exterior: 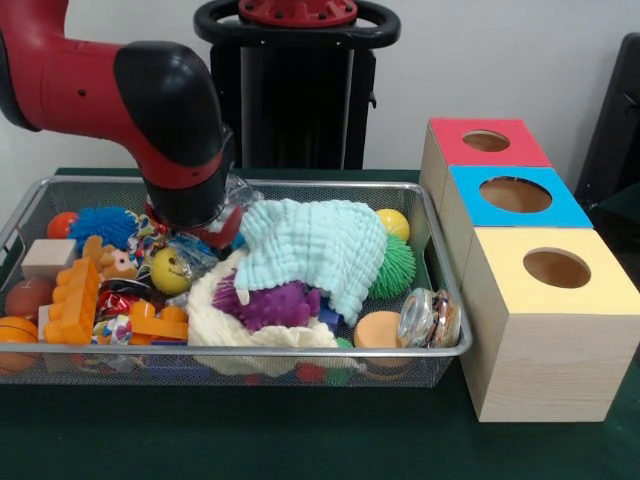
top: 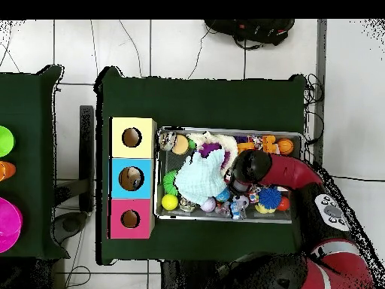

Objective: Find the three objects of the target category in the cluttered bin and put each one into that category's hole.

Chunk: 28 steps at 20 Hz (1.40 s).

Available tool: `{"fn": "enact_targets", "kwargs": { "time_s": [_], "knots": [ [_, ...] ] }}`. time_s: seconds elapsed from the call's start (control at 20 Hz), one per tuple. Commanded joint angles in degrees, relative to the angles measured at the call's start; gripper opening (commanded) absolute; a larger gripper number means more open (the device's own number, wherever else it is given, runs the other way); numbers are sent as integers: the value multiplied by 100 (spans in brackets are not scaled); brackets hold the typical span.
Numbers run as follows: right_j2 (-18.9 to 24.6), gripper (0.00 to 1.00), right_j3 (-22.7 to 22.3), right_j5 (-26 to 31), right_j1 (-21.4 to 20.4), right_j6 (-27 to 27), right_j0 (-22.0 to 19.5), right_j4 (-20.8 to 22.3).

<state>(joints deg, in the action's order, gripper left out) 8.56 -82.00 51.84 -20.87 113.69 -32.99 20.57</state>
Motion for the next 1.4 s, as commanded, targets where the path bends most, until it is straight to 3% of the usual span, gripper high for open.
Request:
{"fn": "enact_targets", "kwargs": {
  "time_s": [0.05,0.25,0.55,0.65,1.1,1.4],
  "knots": [
    [1320,100,782,668,27,-2825,-61,492],
    [1382,100,721,543,84,-2660,-122,567],
    [1189,100,749,-570,909,-1890,-213,813],
    [1107,100,881,-710,1120,-1711,-161,919],
    [960,100,875,-1240,1462,-1318,-207,1108],
    [891,100,864,-1459,1567,-1331,-292,1248]
  ]
}}
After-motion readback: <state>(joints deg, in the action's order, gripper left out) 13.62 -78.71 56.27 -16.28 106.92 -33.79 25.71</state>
